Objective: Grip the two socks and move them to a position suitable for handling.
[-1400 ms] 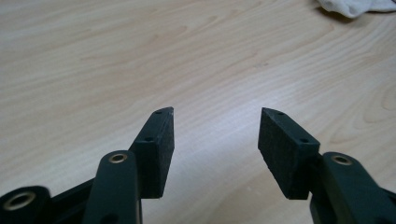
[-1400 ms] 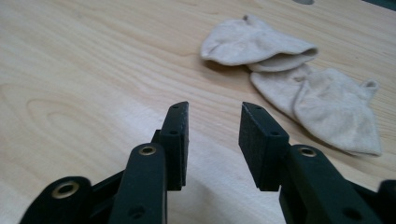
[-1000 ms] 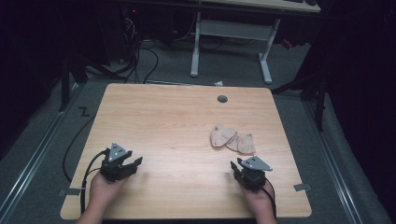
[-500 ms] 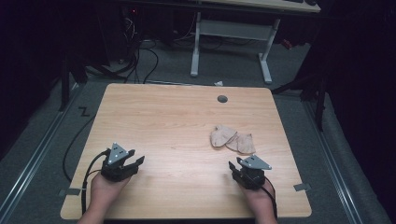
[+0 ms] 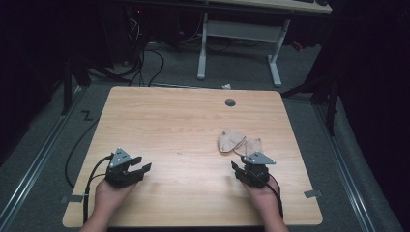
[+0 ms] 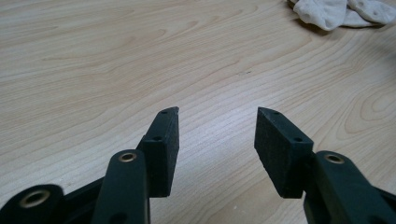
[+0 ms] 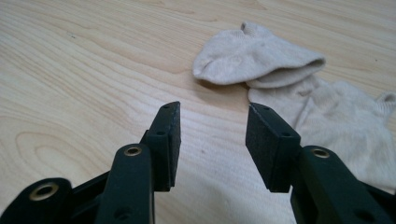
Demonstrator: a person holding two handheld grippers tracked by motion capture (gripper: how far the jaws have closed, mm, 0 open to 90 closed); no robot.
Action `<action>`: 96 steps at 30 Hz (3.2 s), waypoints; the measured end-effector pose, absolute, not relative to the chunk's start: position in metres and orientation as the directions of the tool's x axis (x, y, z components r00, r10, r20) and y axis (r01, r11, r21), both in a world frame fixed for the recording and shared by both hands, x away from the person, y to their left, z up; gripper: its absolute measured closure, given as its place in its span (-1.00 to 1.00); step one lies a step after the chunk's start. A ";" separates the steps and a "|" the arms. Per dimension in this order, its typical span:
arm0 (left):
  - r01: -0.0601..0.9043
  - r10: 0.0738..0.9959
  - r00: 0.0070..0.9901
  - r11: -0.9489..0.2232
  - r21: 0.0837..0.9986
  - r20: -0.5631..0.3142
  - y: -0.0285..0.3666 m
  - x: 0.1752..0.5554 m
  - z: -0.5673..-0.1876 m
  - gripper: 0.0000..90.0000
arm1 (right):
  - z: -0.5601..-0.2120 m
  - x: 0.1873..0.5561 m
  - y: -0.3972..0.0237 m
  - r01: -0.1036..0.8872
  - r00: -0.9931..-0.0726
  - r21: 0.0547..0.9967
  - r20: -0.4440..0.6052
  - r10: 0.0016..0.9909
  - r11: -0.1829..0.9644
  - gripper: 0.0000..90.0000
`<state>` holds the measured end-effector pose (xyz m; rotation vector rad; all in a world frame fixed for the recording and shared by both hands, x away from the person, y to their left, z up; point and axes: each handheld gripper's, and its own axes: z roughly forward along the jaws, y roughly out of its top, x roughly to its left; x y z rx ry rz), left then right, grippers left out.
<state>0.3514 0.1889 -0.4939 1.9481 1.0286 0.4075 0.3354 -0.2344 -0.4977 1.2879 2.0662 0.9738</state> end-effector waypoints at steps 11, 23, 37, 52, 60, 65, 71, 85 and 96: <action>0.488 0.783 0.615 -0.290 0.823 -0.089 0.185 0.349 -0.493 0.13 | -0.485 0.368 -0.227 0.563 -0.401 0.778 -0.036 0.915 0.277 0.85; 0.501 0.788 0.608 -0.292 0.815 -0.091 0.189 0.349 -0.494 0.12 | -0.484 0.424 -0.221 0.600 -0.385 0.744 -0.053 0.921 0.294 1.00; 0.504 0.793 0.602 -0.282 0.816 -0.098 0.196 0.346 -0.494 0.11 | -0.491 0.462 -0.219 0.651 -0.352 0.707 -0.040 0.935 0.275 1.00; 0.493 0.773 0.630 -0.323 0.808 -0.076 0.187 0.344 -0.497 0.10 | -0.511 0.472 -0.209 0.718 -0.367 0.598 -0.110 0.924 0.356 1.00; 0.487 0.774 0.629 -0.321 0.812 -0.071 0.189 0.344 -0.495 0.10 | -0.511 0.466 -0.194 0.700 -0.415 0.593 -0.113 0.903 0.396 1.00; 0.483 0.770 0.635 -0.333 0.809 -0.062 0.187 0.343 -0.495 0.10 | -0.512 0.454 -0.178 0.675 -0.461 0.600 -0.112 0.880 0.430 1.00; 0.478 0.766 0.640 -0.340 0.810 -0.056 0.184 0.343 -0.496 0.10 | -0.514 0.427 -0.160 0.638 -0.505 0.607 -0.133 0.853 0.473 1.00; 0.460 0.759 0.649 -0.344 0.819 -0.046 0.180 0.338 -0.494 0.11 | -0.517 0.379 -0.151 0.594 -0.550 0.637 -0.125 0.826 0.492 1.00; 0.461 0.759 0.648 -0.334 0.822 -0.055 0.183 0.338 -0.493 0.11 | -0.514 0.343 -0.146 0.555 -0.593 0.656 -0.119 0.796 0.512 0.94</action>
